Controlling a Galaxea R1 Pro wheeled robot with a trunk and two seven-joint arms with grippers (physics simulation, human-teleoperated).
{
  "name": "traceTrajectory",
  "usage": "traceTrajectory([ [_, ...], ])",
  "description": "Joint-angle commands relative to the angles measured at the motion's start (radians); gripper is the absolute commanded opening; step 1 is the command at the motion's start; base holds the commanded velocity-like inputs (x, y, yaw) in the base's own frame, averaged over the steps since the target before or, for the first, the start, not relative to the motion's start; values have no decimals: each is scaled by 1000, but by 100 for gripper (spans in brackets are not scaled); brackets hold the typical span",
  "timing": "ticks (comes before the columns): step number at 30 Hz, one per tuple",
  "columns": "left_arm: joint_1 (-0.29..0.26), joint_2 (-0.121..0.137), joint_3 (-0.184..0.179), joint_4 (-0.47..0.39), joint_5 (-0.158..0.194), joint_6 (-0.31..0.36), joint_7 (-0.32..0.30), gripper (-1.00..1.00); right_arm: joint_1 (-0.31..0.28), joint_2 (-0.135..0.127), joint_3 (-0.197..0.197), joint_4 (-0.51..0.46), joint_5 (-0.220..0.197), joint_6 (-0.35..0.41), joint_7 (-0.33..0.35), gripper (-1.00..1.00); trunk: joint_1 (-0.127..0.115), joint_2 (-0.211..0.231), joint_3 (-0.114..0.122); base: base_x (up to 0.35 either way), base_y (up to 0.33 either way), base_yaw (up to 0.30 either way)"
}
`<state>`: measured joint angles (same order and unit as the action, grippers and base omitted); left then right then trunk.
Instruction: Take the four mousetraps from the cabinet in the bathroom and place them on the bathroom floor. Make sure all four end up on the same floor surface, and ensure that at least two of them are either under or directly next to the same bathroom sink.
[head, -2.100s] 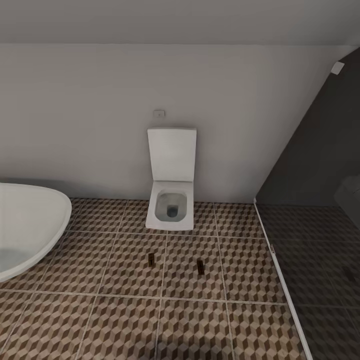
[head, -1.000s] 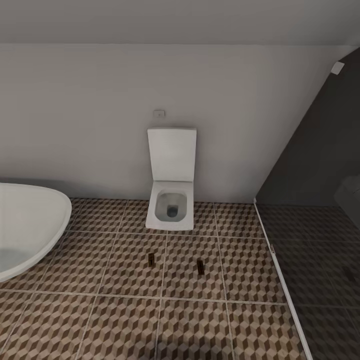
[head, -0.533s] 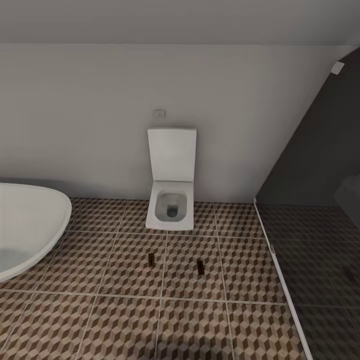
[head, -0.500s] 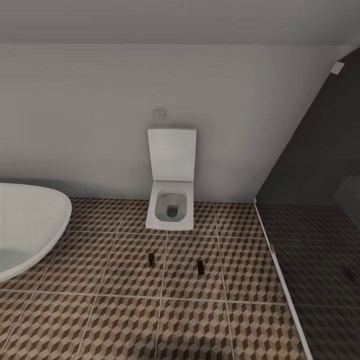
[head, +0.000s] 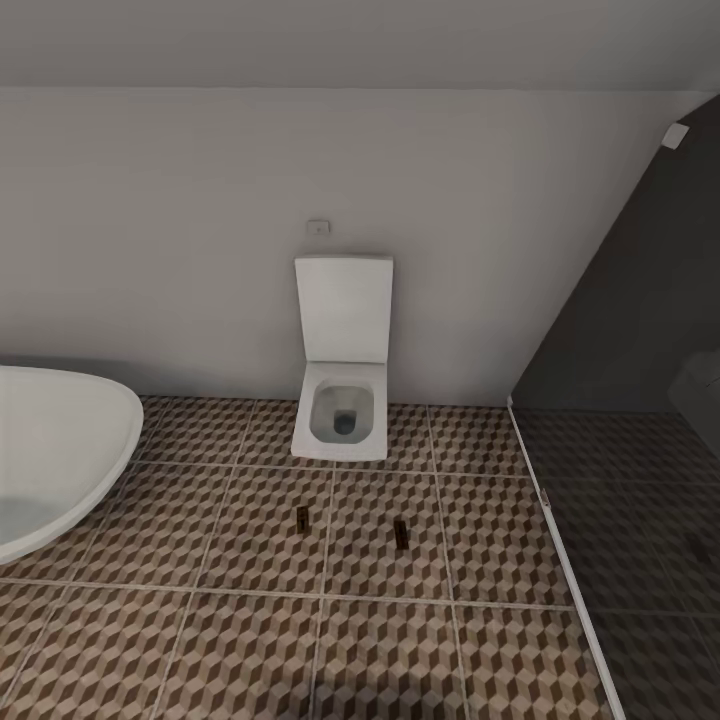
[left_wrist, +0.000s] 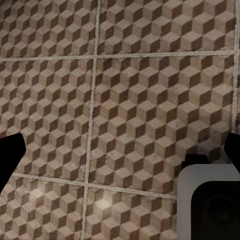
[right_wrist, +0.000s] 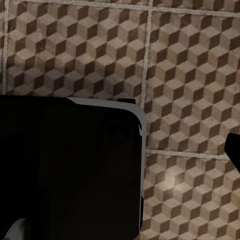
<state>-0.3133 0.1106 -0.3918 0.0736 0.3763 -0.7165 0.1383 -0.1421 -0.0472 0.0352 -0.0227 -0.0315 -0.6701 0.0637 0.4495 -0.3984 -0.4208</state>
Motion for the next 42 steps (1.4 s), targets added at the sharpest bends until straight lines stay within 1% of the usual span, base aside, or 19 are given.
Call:
traceTrajectory([
  [1, -1, -1, -9, 3, 3, -4, 4, 100, -1, 0, 3, 1, -4, -3, 4, 100, 0, -2, -1, 0, 0, 0],
  [42, -1, 0, -9, 3, 3, -4, 4, 100, -1, 0, 3, 1, -4, -3, 4, 100, 0, -2, -1, 0, 0, 0],
])
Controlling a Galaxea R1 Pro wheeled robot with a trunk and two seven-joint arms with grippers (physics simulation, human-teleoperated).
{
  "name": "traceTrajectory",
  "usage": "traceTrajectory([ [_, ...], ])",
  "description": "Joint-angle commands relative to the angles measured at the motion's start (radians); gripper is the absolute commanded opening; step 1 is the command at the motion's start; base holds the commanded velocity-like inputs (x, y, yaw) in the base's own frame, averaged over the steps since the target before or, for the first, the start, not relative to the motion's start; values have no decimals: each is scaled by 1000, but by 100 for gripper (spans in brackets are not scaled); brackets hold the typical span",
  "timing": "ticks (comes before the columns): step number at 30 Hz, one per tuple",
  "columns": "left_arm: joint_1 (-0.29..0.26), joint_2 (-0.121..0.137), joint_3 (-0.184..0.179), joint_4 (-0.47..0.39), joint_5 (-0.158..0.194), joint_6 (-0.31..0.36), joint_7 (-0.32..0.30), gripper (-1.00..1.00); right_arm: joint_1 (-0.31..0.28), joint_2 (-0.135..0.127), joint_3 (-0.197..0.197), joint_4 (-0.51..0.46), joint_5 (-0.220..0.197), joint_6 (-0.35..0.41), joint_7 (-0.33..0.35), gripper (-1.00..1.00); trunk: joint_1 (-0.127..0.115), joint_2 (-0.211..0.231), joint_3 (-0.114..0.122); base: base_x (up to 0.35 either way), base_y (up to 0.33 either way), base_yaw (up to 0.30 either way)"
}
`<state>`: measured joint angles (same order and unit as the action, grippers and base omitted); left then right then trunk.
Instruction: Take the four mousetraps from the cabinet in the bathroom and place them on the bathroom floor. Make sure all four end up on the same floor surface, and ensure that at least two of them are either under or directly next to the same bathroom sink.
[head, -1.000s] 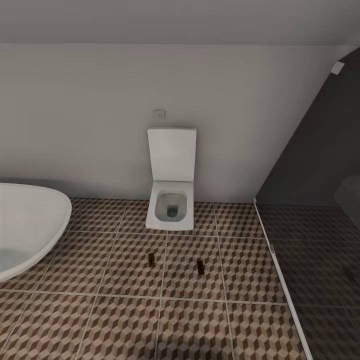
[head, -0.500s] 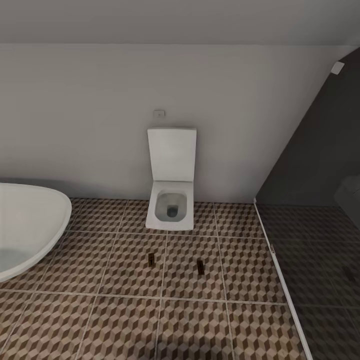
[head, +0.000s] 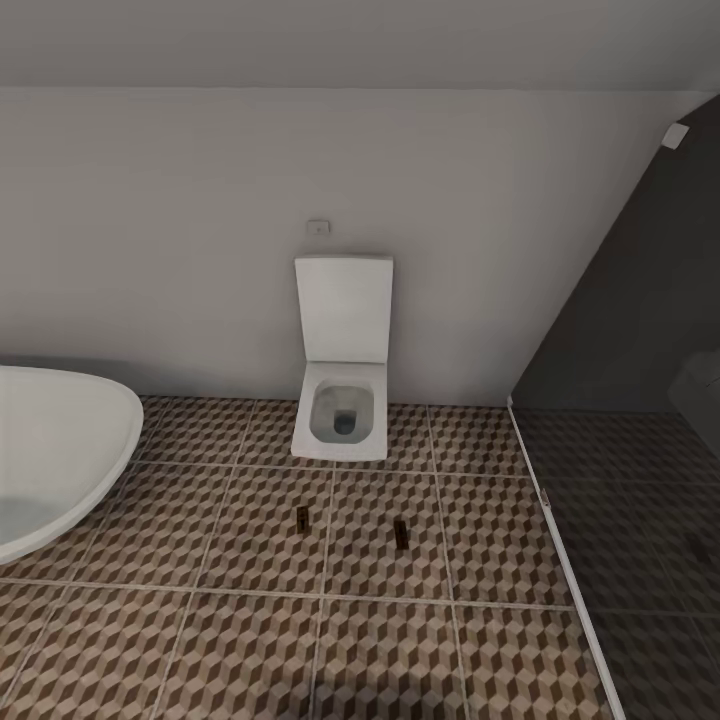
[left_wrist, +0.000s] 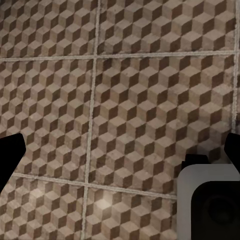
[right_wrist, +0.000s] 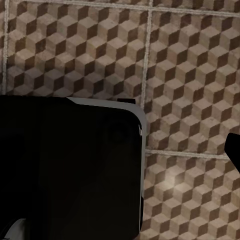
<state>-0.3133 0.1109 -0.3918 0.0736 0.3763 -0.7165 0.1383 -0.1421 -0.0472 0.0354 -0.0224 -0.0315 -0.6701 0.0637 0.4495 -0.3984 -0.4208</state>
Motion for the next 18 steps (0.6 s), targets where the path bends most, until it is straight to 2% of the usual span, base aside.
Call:
traceTrajectory([
  [1, -1, -1, -9, 3, 3, -4, 4, 100, -1, 0, 3, 1, -4, -3, 4, 100, 0, -2, -1, 0, 0, 0],
  [18, -1, 0, -9, 3, 3, -4, 4, 100, -1, 0, 3, 1, -4, -3, 4, 100, 0, -2, -1, 0, 0, 0],
])
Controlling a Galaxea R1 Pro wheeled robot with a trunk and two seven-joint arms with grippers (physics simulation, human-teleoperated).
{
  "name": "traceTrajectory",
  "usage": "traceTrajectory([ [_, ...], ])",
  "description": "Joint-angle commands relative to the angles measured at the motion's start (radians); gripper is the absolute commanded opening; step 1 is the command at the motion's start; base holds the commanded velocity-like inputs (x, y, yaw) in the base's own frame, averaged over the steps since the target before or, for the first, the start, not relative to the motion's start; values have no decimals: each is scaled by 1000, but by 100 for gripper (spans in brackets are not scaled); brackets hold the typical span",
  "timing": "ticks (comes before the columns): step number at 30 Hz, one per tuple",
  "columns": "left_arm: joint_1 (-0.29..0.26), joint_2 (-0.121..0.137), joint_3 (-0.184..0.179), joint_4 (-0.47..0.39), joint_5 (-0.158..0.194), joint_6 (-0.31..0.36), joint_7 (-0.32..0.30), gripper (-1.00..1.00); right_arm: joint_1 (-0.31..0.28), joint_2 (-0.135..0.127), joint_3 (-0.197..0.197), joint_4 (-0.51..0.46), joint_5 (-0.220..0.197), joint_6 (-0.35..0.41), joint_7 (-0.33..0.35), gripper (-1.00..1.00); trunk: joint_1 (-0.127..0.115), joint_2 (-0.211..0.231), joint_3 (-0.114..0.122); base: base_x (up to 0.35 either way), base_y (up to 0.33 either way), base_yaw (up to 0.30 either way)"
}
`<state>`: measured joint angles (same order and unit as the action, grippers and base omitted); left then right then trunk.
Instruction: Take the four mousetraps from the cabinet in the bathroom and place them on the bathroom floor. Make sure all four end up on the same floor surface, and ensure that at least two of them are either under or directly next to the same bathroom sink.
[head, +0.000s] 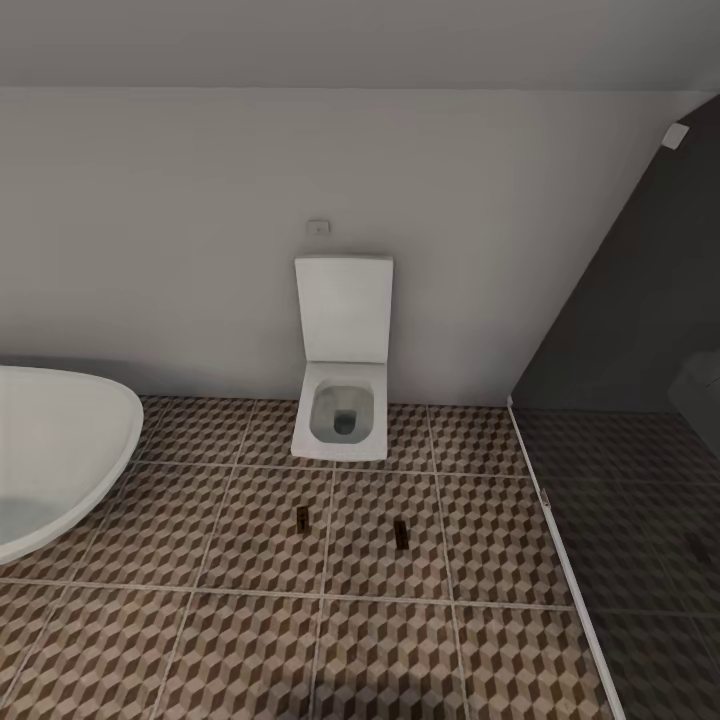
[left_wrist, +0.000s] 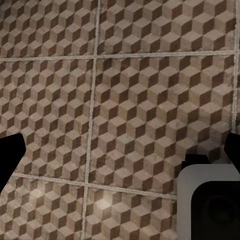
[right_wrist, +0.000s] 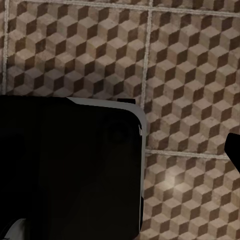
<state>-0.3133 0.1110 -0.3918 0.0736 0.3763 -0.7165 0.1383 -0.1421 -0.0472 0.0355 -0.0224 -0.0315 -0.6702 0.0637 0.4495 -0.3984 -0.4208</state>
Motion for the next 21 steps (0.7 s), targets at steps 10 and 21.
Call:
traceTrajectory([
  [10, -1, -1, -9, 3, 3, -4, 4, 100, -1, 0, 3, 1, -4, -3, 4, 100, 0, -2, -1, 0, 0, 0],
  [21, -1, -1, -9, 3, 3, -4, 4, 100, -1, 0, 3, 1, -4, -3, 4, 100, 0, -2, -1, 0, 0, 0],
])
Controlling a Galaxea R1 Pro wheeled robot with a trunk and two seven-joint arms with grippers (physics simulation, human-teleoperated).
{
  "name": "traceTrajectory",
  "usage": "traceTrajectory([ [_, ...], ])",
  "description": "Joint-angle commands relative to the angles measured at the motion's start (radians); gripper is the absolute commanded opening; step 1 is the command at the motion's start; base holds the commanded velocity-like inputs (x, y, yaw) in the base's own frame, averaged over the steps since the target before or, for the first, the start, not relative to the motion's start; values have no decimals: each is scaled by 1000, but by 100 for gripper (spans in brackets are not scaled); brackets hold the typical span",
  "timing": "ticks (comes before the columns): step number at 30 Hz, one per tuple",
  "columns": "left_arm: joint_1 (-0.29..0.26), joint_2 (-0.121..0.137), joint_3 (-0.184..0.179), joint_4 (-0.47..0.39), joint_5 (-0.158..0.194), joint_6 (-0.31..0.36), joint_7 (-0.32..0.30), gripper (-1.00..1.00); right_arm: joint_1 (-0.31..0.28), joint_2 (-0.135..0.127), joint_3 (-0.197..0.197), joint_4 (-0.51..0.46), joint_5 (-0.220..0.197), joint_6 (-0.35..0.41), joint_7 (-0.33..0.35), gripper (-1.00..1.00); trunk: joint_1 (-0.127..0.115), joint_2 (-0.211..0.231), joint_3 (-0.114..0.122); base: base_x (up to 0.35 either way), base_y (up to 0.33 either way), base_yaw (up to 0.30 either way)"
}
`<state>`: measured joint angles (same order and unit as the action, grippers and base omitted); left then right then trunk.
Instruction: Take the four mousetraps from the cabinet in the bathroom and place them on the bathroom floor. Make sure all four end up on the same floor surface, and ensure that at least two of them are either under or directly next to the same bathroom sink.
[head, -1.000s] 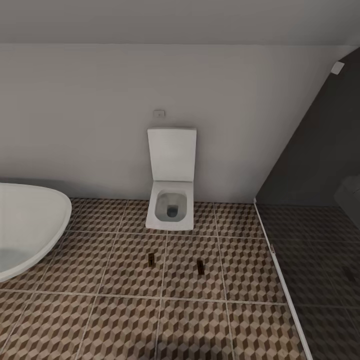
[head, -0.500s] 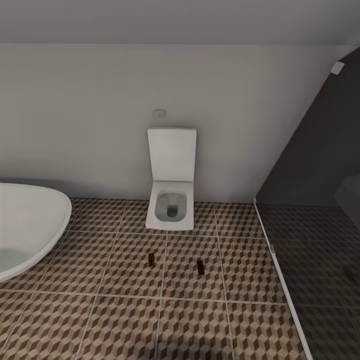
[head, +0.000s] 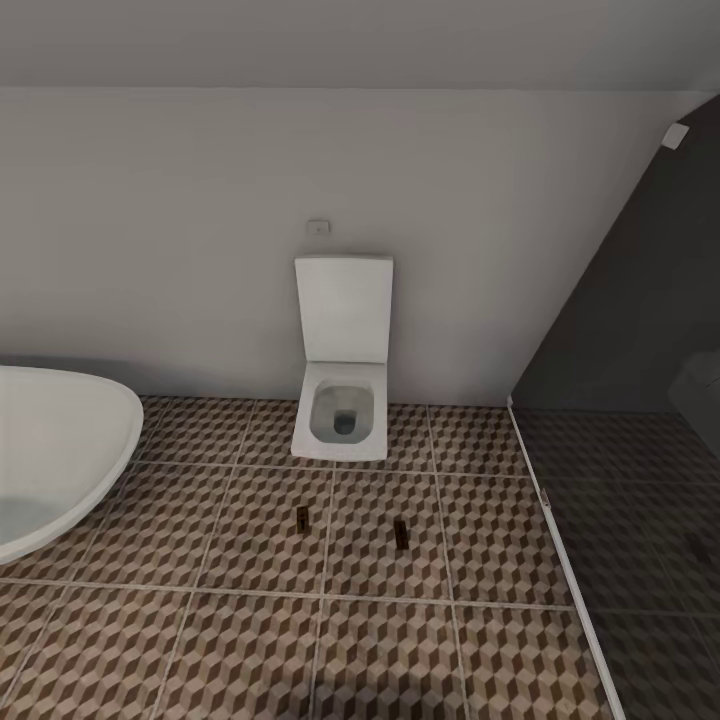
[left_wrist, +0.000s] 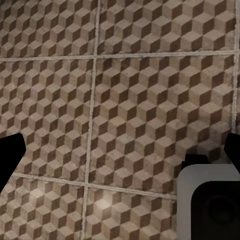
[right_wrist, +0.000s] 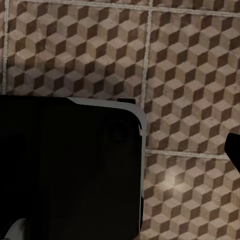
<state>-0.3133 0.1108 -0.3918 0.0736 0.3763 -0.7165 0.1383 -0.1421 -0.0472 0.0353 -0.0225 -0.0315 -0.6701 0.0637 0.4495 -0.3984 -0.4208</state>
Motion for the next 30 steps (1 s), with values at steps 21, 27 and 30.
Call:
traceTrajectory([
  [21, -1, -1, -9, 3, 3, -4, 4, 100, -1, 0, 3, 1, -4, -3, 4, 100, 0, -2, -1, 0, 0, 0],
  [27, -1, 0, -9, 3, 3, -4, 4, 100, -1, 0, 3, 1, -4, -3, 4, 100, 0, -2, -1, 0, 0, 0],
  [30, -1, 0, -9, 3, 3, -4, 4, 100, -1, 0, 3, 1, -4, -3, 4, 100, 0, -2, -1, 0, 0, 0],
])
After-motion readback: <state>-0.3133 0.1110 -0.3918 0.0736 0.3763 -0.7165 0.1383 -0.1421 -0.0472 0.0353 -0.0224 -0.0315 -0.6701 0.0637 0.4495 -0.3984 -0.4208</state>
